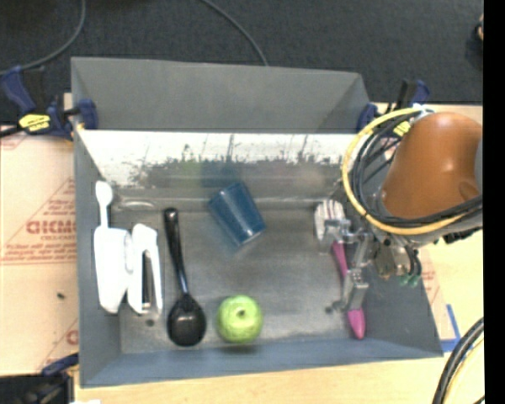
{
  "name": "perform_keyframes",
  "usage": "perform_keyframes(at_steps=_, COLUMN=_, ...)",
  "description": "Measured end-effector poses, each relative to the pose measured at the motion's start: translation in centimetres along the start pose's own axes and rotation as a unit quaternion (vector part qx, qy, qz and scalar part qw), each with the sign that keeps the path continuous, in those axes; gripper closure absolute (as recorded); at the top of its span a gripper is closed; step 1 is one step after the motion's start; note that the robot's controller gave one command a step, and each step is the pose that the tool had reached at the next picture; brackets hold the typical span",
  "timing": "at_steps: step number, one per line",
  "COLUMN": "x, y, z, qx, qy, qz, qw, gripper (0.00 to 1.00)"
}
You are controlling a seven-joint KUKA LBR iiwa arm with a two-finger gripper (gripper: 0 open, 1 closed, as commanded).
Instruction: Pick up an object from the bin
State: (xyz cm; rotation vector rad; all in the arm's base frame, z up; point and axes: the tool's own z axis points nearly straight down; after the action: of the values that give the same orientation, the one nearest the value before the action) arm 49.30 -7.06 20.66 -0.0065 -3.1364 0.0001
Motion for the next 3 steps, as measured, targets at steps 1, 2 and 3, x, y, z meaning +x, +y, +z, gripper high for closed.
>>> perform_keyframes(at_steps=1, x=-0.2, y=0.0, z=-0.4, qx=0.001, qy=-0.0042, qz=-0.002, qw=1.0000, gripper=0.00)
perform_keyframes(at_steps=2, x=-3.0, y=-5.9, z=8.5, qx=0.001, qy=-0.0040, qz=-0.090, qw=0.9960, gripper=0.00)
perform_keyframes(at_steps=3, x=-4.6, y=-5.4, z=5.6, qx=0.003, qy=-0.0049, qz=-0.376, qw=0.9266, gripper=0.00)
